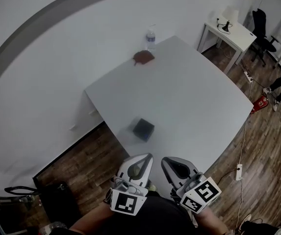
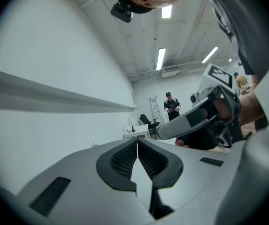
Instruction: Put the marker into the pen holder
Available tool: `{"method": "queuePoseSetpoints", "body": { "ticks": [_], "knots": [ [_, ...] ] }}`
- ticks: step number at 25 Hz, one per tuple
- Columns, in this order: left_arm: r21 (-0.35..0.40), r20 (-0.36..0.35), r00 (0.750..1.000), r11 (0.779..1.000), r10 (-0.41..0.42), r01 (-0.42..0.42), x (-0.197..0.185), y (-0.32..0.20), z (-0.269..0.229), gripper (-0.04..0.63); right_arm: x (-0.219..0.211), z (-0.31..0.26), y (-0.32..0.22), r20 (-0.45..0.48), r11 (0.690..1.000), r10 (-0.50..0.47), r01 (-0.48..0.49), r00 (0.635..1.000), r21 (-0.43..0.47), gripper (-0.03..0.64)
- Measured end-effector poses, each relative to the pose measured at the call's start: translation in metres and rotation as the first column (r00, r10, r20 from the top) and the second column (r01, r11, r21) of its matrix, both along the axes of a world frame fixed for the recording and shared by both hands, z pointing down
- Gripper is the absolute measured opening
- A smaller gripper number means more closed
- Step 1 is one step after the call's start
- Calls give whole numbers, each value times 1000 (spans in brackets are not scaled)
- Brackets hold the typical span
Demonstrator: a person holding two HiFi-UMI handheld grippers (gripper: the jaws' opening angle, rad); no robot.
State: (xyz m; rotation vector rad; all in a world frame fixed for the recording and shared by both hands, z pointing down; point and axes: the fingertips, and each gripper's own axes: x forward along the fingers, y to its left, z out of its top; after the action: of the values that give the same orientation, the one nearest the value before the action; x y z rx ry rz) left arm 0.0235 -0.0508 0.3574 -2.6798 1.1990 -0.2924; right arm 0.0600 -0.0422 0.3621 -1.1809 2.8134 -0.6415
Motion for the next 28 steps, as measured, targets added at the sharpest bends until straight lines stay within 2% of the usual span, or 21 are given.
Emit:
{"method": "queuePoseSetpoints", "body": {
  "ticks": [3,7,9,14,28],
  "knots": [
    [-41,-52,999,999,2,-4,-6,2,-6,6,-4,-5,2,-6,1000,-10,10,1000,13,15],
    [-186,-201,978,983,-49,11,-15,4,-6,5,-7,-9,5,-25,999,-14,15,1000,33,15],
    [-219,-235,970,976,-61,8,-17,7,-8,5,-8,-11,7,-34,999,-15,16,999,40,15],
    [-235,-252,965,972,-70,9,-20,6,-9,3,-10,-11,7,-46,999,-14,16,999,40,15],
    [-216,-256,963,976,-80,24,-28,12,-14,5,-16,-12,12,-50,999,-14,16,999,47,15]
  ]
}}
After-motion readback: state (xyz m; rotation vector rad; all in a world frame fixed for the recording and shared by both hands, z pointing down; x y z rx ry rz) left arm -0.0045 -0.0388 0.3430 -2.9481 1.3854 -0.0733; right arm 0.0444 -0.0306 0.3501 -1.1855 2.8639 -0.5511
